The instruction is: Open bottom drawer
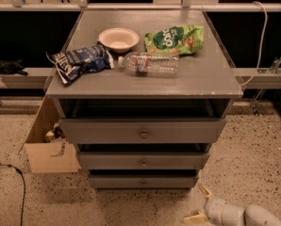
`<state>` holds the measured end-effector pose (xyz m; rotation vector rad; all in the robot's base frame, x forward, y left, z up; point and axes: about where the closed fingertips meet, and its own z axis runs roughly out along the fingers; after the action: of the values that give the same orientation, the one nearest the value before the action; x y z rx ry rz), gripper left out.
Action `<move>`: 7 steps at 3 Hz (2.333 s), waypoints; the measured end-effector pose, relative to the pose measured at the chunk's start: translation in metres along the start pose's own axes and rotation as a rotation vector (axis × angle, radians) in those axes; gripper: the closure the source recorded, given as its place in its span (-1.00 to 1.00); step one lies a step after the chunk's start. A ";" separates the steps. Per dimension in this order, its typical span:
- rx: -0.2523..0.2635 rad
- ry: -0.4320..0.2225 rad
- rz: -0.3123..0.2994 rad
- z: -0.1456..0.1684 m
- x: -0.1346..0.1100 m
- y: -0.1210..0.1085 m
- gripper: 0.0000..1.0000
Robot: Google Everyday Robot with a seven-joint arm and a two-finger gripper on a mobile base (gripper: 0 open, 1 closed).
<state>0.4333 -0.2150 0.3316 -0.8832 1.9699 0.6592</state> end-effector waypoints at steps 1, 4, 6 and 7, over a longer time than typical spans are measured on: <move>0.000 0.009 -0.013 0.009 0.002 0.001 -1.00; -0.060 0.066 -0.184 0.119 0.008 0.001 -1.00; -0.047 0.044 -0.177 0.126 0.015 -0.001 -1.00; -0.038 0.069 -0.194 0.156 0.028 -0.019 -1.00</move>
Offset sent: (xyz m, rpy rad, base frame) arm 0.0307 0.0554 -0.0674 -0.1051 -0.0277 0.0982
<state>0.5136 -0.1240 0.2281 -1.1175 1.9069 0.5617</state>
